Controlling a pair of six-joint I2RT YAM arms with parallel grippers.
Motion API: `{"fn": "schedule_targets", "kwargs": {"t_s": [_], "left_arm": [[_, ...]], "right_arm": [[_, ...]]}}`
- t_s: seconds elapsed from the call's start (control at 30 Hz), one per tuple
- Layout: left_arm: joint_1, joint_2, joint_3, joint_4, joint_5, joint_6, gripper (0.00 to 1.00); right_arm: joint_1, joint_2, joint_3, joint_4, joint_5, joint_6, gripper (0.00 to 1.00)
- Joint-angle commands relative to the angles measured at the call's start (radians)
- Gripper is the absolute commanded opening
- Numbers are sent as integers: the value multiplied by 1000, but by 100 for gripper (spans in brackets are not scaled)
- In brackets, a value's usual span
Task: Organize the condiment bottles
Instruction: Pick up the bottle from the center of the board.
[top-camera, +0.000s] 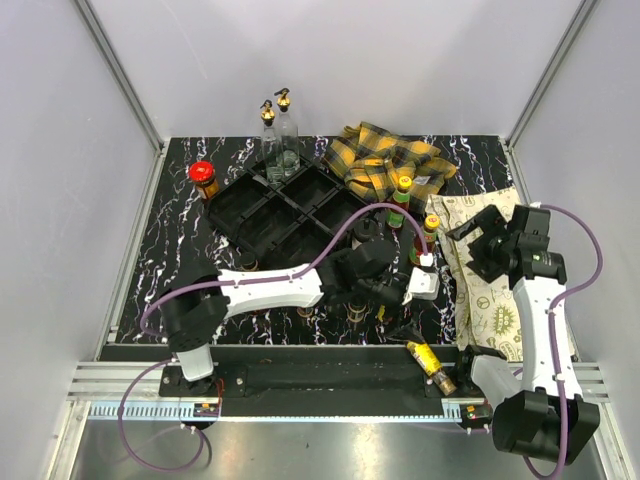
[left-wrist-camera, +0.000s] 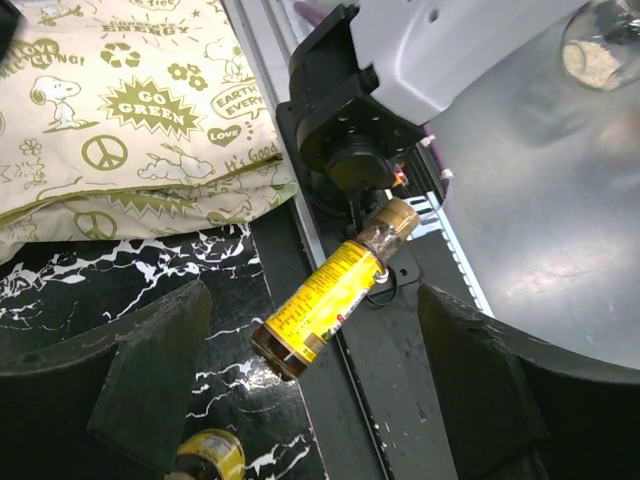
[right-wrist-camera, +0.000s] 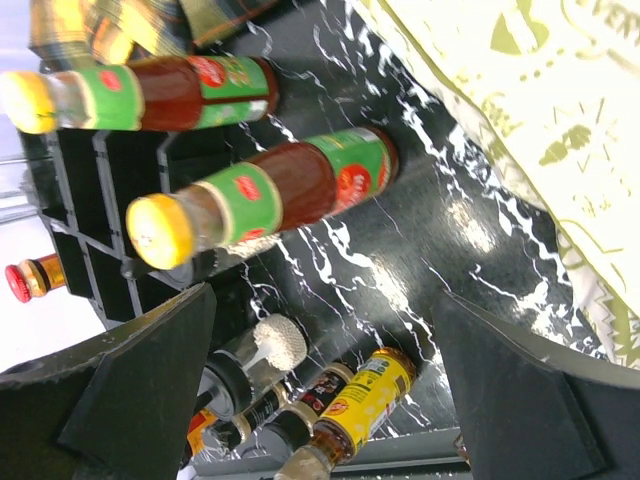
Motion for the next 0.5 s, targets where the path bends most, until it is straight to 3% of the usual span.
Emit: {"fn": "schedule_targets", "kwargs": {"t_s": [0.0,0.47], "left_arm": [[-12,33,-25,130,-33,-25,87],[-144,147,-71,95,-213,70,87]], "right_arm": [[-13,4,87,-36,-15,-50,100],[-19,15,23,0,-81,-18,100]]}}
